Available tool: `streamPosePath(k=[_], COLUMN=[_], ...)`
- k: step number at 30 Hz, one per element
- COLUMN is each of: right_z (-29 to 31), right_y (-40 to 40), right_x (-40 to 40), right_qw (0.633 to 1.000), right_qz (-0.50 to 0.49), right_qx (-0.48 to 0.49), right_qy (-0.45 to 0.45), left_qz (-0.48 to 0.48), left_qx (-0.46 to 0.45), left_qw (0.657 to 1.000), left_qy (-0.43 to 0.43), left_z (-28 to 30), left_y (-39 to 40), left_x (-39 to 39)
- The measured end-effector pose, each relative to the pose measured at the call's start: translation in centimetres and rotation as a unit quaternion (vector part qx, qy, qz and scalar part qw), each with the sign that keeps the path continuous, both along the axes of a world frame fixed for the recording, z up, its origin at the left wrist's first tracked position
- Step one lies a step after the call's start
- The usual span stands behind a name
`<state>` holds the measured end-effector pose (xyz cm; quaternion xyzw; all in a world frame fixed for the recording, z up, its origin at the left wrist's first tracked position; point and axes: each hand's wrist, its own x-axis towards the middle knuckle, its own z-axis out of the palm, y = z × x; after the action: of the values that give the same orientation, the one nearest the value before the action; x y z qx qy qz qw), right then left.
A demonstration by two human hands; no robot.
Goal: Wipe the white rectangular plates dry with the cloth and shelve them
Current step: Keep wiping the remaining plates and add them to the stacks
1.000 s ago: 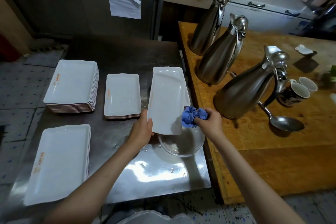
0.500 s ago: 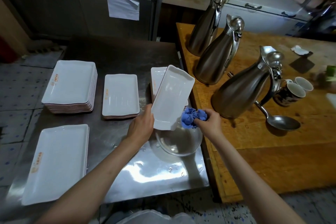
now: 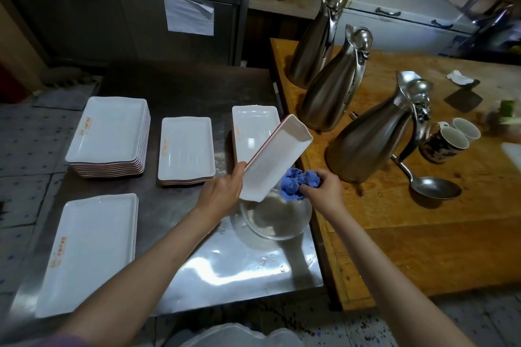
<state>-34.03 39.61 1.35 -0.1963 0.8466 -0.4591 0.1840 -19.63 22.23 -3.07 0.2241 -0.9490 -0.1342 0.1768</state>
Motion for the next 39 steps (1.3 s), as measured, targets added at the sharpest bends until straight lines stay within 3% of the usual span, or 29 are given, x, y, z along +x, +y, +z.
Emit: streamPosePath(k=[2, 4, 6, 9, 14, 23, 34, 39], right_z=[0.0, -0.1, -0.3, -0.4, -0.5, -1.1, -1.9, -3.1], right_y=[0.0, 0.0, 0.2, 0.2, -0.2, 0.0, 0.1, 0.2], right_x=[0.0, 0.1, 0.1, 0.1, 0.6, 2.2, 4.5, 4.6], right_qw=[1.000, 1.000, 1.000, 0.999, 0.996, 0.973, 0.961, 0.940], right_qz=[-0.002, -0.004, -0.008, -0.011, -0.007, 0.096, 0.136, 0.134], right_qx=[0.002, 0.009, 0.008, 0.001, 0.016, 0.037, 0.005, -0.021], right_qy=[0.005, 0.009, 0.018, 0.036, 0.090, 0.204, 0.243, 0.314], left_qz=[-0.006, -0.005, 0.020, 0.051, 0.055, 0.056, 0.064, 0.052], left_qx=[-0.031, 0.004, 0.123, 0.322, 0.473, 0.560, 0.538, 0.546], left_qw=[0.999, 1.000, 0.992, 0.945, 0.879, 0.826, 0.840, 0.835], left_qy=[0.009, 0.020, 0.000, -0.015, 0.002, 0.020, 0.036, 0.054], left_z=[-0.4, -0.8, -1.1, -0.5, -0.3, -0.7, -0.9, -0.1], left_y=[-0.1, 0.3, 0.7, 1.0, 1.8, 1.8, 1.9, 2.6], left_x=[-0.1, -0.3, -0.7, -0.6, -0.1, 0.6, 1.0, 0.9])
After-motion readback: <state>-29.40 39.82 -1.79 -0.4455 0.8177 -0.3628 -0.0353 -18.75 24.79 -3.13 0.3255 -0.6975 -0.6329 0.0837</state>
